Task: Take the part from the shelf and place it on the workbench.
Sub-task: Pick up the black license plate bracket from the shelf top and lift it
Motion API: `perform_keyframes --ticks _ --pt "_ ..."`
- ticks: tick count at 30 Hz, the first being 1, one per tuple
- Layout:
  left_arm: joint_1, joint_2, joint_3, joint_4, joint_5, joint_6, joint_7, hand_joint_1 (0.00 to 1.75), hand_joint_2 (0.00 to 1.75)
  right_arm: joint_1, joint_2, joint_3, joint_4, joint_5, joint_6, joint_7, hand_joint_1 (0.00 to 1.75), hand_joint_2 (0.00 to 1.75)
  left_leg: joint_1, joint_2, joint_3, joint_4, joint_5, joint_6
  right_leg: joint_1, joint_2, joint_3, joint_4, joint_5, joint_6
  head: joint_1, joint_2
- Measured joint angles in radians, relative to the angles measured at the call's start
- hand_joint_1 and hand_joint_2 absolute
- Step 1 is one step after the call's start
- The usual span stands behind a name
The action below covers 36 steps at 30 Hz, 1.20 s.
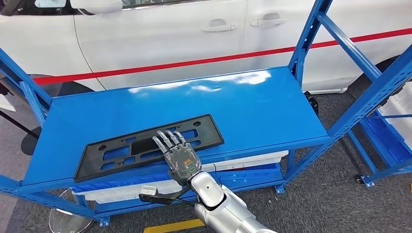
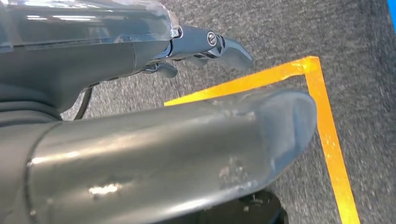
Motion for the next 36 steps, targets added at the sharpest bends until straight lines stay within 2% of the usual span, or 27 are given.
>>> perform_keyframes --ticks 2,3,4,5,7,8,9,10,12,14,15,17,18,19,20,21,22,24,25,28,29,31,33,34,35,36 --pt "0.0 -0.001 0.003 0.0 -0.003 -0.001 0.0 0.0 0.0 -0.006 0.004 -0.01 0.007 -0.007 0.001 -0.002 0.0 1.75 0.001 0.0 -0.06 0.131 -0.062 -0.005 0.003 -0.001 0.001 0.0 -0.001 -0.006 -0.003 0.0" --pt "0.001 -0.001 0.005 0.0 -0.004 -0.001 0.0 0.0 0.0 -0.006 0.005 -0.014 0.01 -0.011 0.001 -0.003 0.0 1.75 0.001 0.0 -0.085 0.183 -0.078 -0.006 0.005 -0.001 0.001 0.001 -0.003 -0.007 -0.002 0.0" --pt "0.002 -0.001 0.007 0.0 -0.004 -0.001 0.0 0.0 0.0 -0.006 0.005 -0.018 0.014 -0.014 0.001 -0.005 0.0 1.75 0.001 0.0 -0.097 0.204 -0.075 -0.007 0.007 -0.001 0.001 0.003 -0.004 -0.008 -0.002 0.0" --pt "0.003 -0.001 0.01 0.0 -0.004 -0.001 0.0 0.0 0.0 -0.006 0.006 -0.022 0.017 -0.017 0.001 -0.007 0.0 1.75 0.001 0.0 -0.088 0.182 -0.051 -0.006 0.008 0.0 0.002 0.005 -0.006 -0.008 -0.002 0.0" --pt "0.003 -0.001 0.017 0.0 -0.004 -0.002 0.0 0.0 0.0 -0.007 0.008 -0.028 0.021 -0.021 0.001 -0.01 0.0 1.75 0.001 0.0 -0.031 0.059 0.017 -0.001 0.008 0.002 0.004 0.012 -0.013 -0.004 -0.002 0.0" --pt "0.002 -0.001 0.019 0.0 -0.005 -0.003 0.0 0.0 0.0 -0.009 0.01 -0.03 0.022 -0.023 0.0 -0.011 0.0 1.75 -0.001 0.0 -0.003 -0.002 0.039 0.003 0.009 0.003 0.002 0.017 -0.017 -0.001 -0.002 0.0" --pt "0.001 -0.001 0.02 0.0 -0.005 -0.003 0.001 0.0 0.0 -0.01 0.011 -0.033 0.022 -0.024 0.0 -0.011 0.0 1.75 -0.004 -0.001 0.013 -0.04 0.047 0.007 0.011 0.003 -0.001 0.021 -0.019 0.004 -0.002 0.0" --pt "0.0 -0.002 0.021 0.0 -0.005 -0.003 0.001 0.0 0.0 -0.011 0.012 -0.035 0.023 -0.025 0.0 -0.012 0.0 1.75 -0.006 -0.001 0.019 -0.055 0.045 0.012 0.012 0.003 -0.004 0.023 -0.02 0.008 -0.002 0.0" --pt "0.001 -0.003 0.022 0.0 -0.007 -0.003 0.002 0.0 0.0 -0.012 0.014 -0.037 0.023 -0.026 0.0 -0.012 0.0 1.75 -0.008 -0.002 0.018 -0.059 0.046 0.022 0.013 0.004 -0.005 0.022 -0.019 0.018 -0.001 0.0" --pt "0.003 -0.006 0.023 0.0 -0.01 -0.004 0.002 0.0 0.0 -0.014 0.015 -0.039 0.024 -0.027 -0.003 -0.014 0.0 1.75 -0.002 -0.002 0.025 -0.068 0.049 0.032 0.012 0.003 -0.008 0.039 -0.035 0.029 0.001 0.0" --pt "0.002 -0.008 0.023 0.0 -0.013 -0.004 0.002 0.0 0.0 -0.016 0.015 -0.04 0.025 -0.029 -0.005 -0.015 0.0 1.75 0.001 -0.001 0.028 -0.073 0.051 0.037 0.011 0.003 -0.024 0.076 -0.057 0.035 0.003 0.0" --pt "0.001 -0.009 0.025 0.0 -0.017 -0.003 0.002 0.0 0.0 -0.019 0.015 -0.041 0.032 -0.034 -0.01 -0.018 0.0 1.75 0.001 0.0 0.03 -0.074 0.052 0.042 0.006 0.002 -0.083 0.194 -0.112 0.042 0.008 0.0" --pt "0.001 -0.009 0.026 0.0 -0.02 -0.002 0.003 0.0 0.0 -0.019 0.015 -0.041 0.036 -0.036 -0.011 -0.018 0.0 1.75 0.001 0.0 0.029 -0.074 0.051 0.044 0.005 0.002 -0.115 0.252 -0.132 0.043 0.008 0.0" --pt "0.001 -0.009 0.027 0.0 -0.023 0.0 0.003 0.0 0.0 -0.018 0.015 -0.041 0.041 -0.036 -0.011 -0.016 0.0 1.75 0.0 0.0 0.03 -0.073 0.05 0.044 0.003 0.001 -0.134 0.281 -0.132 0.044 0.008 0.0" --pt "0.001 -0.009 0.027 0.0 -0.026 0.001 0.003 0.0 0.0 -0.018 0.015 -0.042 0.044 -0.035 -0.01 -0.013 0.0 1.75 0.0 0.0 0.031 -0.073 0.049 0.044 0.003 0.001 -0.136 0.276 -0.115 0.043 0.008 0.0" --pt "0.001 -0.01 0.027 0.0 -0.028 0.003 0.004 0.0 0.0 -0.018 0.015 -0.042 0.045 -0.035 -0.01 -0.011 0.0 1.75 0.0 -0.001 0.033 -0.073 0.048 0.044 0.003 0.001 -0.12 0.236 -0.084 0.04 0.008 0.0" --pt "0.001 -0.01 0.027 0.0 -0.029 0.003 0.004 0.0 0.0 -0.018 0.016 -0.042 0.046 -0.034 -0.01 -0.009 0.0 1.75 0.0 -0.001 0.036 -0.073 0.046 0.042 0.003 0.001 -0.091 0.171 -0.045 0.036 0.009 0.0" --pt "0.0 -0.013 0.028 0.0 -0.03 0.003 0.003 0.0 0.0 -0.021 0.017 -0.042 0.047 -0.034 -0.01 -0.009 0.0 1.75 -0.004 -0.003 0.037 -0.071 0.042 0.034 0.008 0.001 -0.039 0.057 -0.002 0.027 0.008 0.0" --pt "0.0 -0.014 0.028 0.0 -0.03 0.003 0.003 0.0 0.0 -0.021 0.019 -0.042 0.047 -0.033 -0.009 -0.008 0.0 1.75 -0.005 -0.003 0.037 -0.071 0.041 0.028 0.01 0.001 -0.027 0.029 0.004 0.023 0.008 0.0" --pt "-0.001 -0.014 0.028 0.0 -0.035 0.01 0.004 0.0 0.0 -0.022 0.022 -0.042 0.048 -0.031 -0.008 -0.004 0.0 1.75 -0.004 -0.002 0.04 -0.075 0.038 0.01 0.01 0.004 -0.022 0.014 0.004 0.01 0.007 0.0" --pt "-0.001 -0.014 0.028 0.0 -0.038 0.015 0.004 0.0 0.0 -0.024 0.023 -0.042 0.048 -0.029 -0.005 -0.002 0.0 1.75 -0.003 -0.001 0.037 -0.064 0.029 0.004 0.008 0.004 -0.019 0.009 0.007 0.004 0.006 0.0" --pt "-0.002 -0.015 0.028 0.0 -0.044 0.02 0.005 0.0 0.0 -0.029 0.025 -0.042 0.051 -0.022 0.0 0.003 0.0 1.75 -0.002 0.0 0.002 0.016 -0.019 -0.003 0.005 0.002 -0.013 0.001 0.009 -0.004 0.003 0.0" --pt "-0.002 -0.015 0.028 0.0 -0.05 0.018 0.005 0.0 0.0 -0.035 0.026 -0.042 0.058 -0.011 0.006 0.013 0.0 1.75 -0.001 0.0 -0.062 0.15 -0.077 -0.009 0.007 0.001 -0.013 0.002 0.007 -0.009 0.0 0.0" --pt "-0.001 -0.015 0.028 0.0 -0.053 0.017 0.005 0.0 0.0 -0.038 0.026 -0.043 0.063 -0.004 0.01 0.02 0.0 1.75 -0.001 0.0 -0.085 0.195 -0.088 -0.011 0.009 0.001 -0.012 0.003 0.006 -0.01 0.001 0.0" --pt "-0.001 -0.015 0.028 0.0 -0.056 0.017 0.005 0.0 0.0 -0.042 0.026 -0.043 0.07 0.002 0.015 0.025 0.0 1.75 -0.001 0.0 -0.092 0.204 -0.078 -0.011 0.01 0.001 -0.012 0.004 0.005 -0.011 0.0 0.0" --pt "-0.001 -0.015 0.028 0.0 -0.06 0.017 0.004 0.0 0.0 -0.048 0.026 -0.044 0.076 0.009 0.019 0.031 0.0 1.75 -0.001 0.0 -0.079 0.173 -0.05 -0.009 0.011 0.002 -0.011 0.005 0.004 -0.011 0.0 0.0"
